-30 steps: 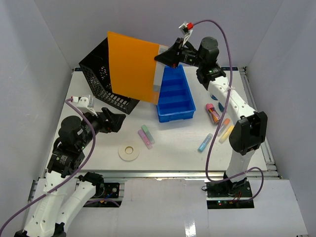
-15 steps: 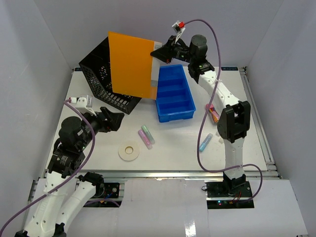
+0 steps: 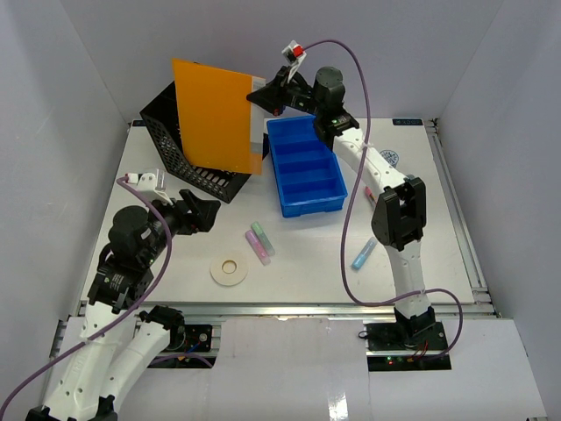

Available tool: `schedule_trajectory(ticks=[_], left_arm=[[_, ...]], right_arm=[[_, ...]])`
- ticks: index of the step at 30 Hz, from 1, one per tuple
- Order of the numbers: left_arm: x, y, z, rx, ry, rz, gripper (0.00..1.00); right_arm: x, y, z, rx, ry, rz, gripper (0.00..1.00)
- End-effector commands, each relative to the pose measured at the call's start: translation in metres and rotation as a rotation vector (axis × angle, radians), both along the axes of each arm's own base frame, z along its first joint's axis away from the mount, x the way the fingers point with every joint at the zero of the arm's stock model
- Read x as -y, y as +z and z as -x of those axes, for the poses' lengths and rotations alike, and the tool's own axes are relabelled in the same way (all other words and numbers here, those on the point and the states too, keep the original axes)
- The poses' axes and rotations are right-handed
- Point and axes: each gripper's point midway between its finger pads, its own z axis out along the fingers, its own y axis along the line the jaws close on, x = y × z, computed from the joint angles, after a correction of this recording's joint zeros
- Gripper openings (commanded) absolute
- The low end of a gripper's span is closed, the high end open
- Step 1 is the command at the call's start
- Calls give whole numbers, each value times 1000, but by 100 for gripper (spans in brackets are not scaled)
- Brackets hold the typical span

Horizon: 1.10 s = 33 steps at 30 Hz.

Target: Organize the desk

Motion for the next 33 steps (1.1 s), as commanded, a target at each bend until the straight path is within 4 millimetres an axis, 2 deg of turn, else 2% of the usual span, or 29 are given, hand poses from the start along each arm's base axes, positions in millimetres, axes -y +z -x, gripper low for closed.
schedule_trajectory(ticks=[1, 4, 6, 10, 13, 16, 25, 28, 33], left_arm=[[-3, 2, -3, 11, 20, 8, 93], [-3, 3, -4, 15, 24, 9, 93], [-3, 4, -3, 20, 25, 12, 93], [-5, 9, -2, 38, 32, 18, 93], [-6, 13, -1, 50, 32, 16, 93], [-7, 13, -1, 55, 34, 11, 93], [-6, 1, 6, 49, 22, 19, 93], [-6, -1, 9, 48, 19, 32, 93], [-3, -8, 14, 38, 4, 49, 93]], right_arm=[[-9, 45, 13, 196, -28, -44, 8], [-20, 33, 17, 202, -21, -13, 8], [-26, 27, 12, 187, -37, -12, 8], [-31, 44, 4, 201, -91, -64, 8], [-38, 55, 10, 218, -110, -102, 8], [-49, 55, 19, 223, -111, -128, 8], [-76, 71, 35, 232, -132, -215, 8], [-84, 71, 36, 244, -153, -225, 8], [-89, 45, 27, 206, -183, -199, 8]])
